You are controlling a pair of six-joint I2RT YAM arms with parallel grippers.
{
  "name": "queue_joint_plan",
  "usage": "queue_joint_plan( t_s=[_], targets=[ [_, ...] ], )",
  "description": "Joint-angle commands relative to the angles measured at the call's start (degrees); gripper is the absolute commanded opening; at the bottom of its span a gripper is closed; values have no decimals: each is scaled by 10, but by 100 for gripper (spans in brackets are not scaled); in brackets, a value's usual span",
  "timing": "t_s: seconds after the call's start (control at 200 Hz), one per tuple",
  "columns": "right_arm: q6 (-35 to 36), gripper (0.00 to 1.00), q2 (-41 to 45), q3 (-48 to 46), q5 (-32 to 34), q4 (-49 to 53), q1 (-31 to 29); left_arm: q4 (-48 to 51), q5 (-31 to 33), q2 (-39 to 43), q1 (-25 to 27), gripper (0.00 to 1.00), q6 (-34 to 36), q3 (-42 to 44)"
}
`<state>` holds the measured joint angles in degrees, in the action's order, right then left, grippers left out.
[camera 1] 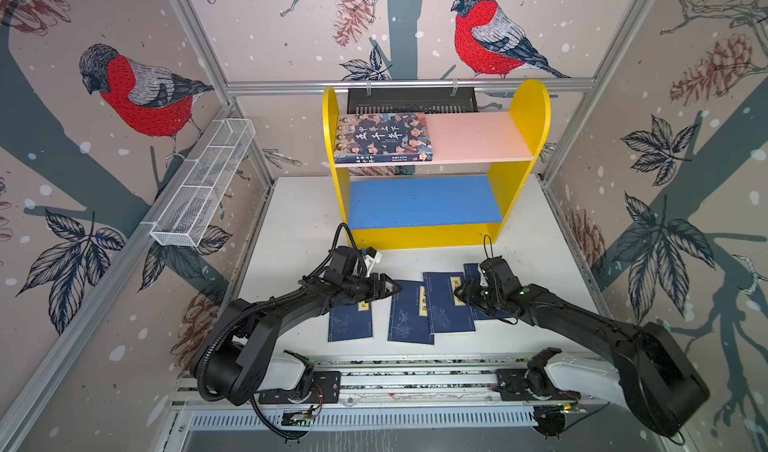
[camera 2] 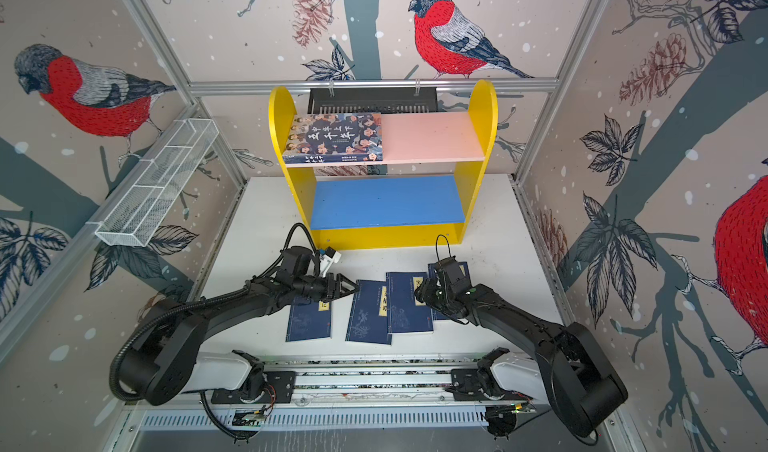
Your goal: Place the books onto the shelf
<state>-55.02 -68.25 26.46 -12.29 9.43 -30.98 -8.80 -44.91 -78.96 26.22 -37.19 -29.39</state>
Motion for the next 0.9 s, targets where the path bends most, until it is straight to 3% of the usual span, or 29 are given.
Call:
queue_joint_plan(
  t_s=[0.0,0.605,0.896],
  targets=[
    [25,60,-11,18,-7,9,-7,-33,-9,-14,6,64,-10,-3],
    [72,59,-182,141,-27,-31,-80,-41,-28,-106,37,64,-11,-31],
    [62,58,-204,140,-36,-53,-94,-39,-34,-136,38,64,-14,-49]
  ],
)
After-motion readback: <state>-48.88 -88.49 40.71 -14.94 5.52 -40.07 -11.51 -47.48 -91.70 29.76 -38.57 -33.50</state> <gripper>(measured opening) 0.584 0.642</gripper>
